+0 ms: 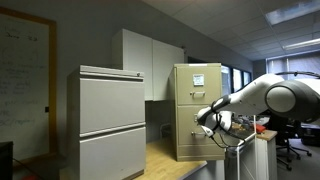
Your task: Pull open the bottom drawer
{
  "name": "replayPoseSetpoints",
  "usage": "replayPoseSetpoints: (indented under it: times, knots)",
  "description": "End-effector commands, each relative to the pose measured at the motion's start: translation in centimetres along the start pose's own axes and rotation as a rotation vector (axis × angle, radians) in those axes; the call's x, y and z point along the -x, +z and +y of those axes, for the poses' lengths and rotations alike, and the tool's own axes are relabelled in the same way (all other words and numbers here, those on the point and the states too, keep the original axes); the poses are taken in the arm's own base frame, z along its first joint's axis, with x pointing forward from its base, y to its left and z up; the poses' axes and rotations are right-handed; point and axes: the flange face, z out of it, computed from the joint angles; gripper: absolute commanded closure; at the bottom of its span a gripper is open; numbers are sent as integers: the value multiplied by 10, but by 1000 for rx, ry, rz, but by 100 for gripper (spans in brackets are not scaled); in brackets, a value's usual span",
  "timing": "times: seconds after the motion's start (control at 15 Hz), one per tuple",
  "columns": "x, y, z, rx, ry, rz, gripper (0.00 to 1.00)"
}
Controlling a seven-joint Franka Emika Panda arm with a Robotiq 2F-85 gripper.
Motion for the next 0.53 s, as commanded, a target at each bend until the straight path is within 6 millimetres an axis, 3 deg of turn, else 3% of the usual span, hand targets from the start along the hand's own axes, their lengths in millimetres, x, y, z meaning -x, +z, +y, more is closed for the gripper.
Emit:
replayPoseSetpoints:
  times: [0.0,0.4,0.47]
  knots:
    - [-14,27,1,19,20,-19,0]
    - [-47,64,27,90,57,-18,0]
    - [-52,69,31,105,61,-18,25]
